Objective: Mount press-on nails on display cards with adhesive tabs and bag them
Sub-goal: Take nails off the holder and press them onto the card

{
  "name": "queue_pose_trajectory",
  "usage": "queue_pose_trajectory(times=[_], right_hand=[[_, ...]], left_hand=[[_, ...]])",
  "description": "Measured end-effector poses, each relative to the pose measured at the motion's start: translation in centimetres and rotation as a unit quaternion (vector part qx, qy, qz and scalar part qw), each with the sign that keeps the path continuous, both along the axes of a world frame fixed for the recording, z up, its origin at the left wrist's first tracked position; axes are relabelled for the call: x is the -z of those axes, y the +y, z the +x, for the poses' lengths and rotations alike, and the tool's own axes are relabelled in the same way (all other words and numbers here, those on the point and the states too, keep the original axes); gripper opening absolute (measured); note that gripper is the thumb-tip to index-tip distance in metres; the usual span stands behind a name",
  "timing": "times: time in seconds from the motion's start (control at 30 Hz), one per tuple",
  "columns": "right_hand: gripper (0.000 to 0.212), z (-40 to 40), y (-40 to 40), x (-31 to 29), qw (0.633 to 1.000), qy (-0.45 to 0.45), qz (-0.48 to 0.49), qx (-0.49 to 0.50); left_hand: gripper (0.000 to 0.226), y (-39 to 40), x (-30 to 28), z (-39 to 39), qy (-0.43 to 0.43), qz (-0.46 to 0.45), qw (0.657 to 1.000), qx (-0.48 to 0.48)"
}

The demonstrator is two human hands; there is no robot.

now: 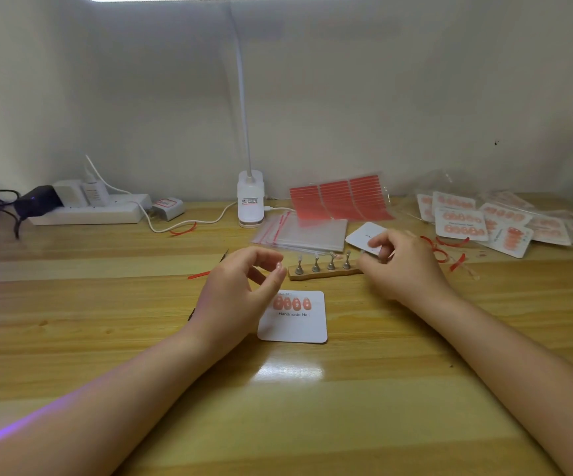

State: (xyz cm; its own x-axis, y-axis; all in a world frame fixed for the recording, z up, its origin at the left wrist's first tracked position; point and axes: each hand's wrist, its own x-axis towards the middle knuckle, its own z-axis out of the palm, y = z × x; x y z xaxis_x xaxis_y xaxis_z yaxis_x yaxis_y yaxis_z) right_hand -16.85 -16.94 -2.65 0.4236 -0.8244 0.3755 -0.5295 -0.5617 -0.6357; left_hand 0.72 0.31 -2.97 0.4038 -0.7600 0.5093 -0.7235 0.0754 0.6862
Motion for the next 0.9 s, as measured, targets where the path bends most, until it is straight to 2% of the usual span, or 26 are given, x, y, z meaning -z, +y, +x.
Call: queue_pose_trajectory(times=[0.07,0.13,0.23,0.33,0.4,0.53,0.6,0.67,0.77,0.9], right_hand=[[0.02,-0.2,1.0,-0.6,0.997,-0.008,-0.068,-0.028],[0.017,-0.4,2.1,-1.5,0.982,0.025,-0.128,-0.132],[0.037,0.0,4.0,-2.7,0.951,0.137,-0.085,-0.265],[0.072,0.9,5.2,-2.5,0.914,0.293,-0.119,-0.255],[0.082,1.2,5.5,-2.2,0.9,0.337,-0.145,-0.237],[0.069,1.4,5.9,-2.5,0.905,0.326,-0.134,-0.237],[0.065,1.4,6.1,-2.7,0.914,0.312,-0.104,-0.24],[0.074,1.4,6.1,-2.7,0.922,0.299,-0.068,-0.235],[0.08,1.3,6.0,-2.7,0.932,0.272,-0.05,-0.236],[0.081,0.9,6.1,-2.8,0.937,0.231,-0.128,-0.228]], left_hand=[[0.022,0.0,0.0,0.0,-0.003,0.003,1.0,0.0],[0.022,0.0,0.1,0.0,-0.007,0.006,1.0,-0.002],[0.016,-0.1,0.2,0.1,-0.025,0.026,0.999,-0.016],[0.01,-0.1,0.3,0.0,-0.073,0.07,0.994,-0.033],[0.008,-0.1,0.2,-0.2,-0.116,0.093,0.988,-0.031],[0.018,0.2,0.2,-1.0,-0.236,0.108,0.966,-0.02],[0.018,0.3,0.1,-1.1,-0.253,0.105,0.962,-0.018],[0.017,0.3,0.1,-1.0,-0.23,0.114,0.966,-0.016],[0.013,0.1,0.1,-0.5,-0.14,0.127,0.982,-0.016],[0.016,-0.1,-0.4,0.1,0.029,0.081,0.996,0.008]])
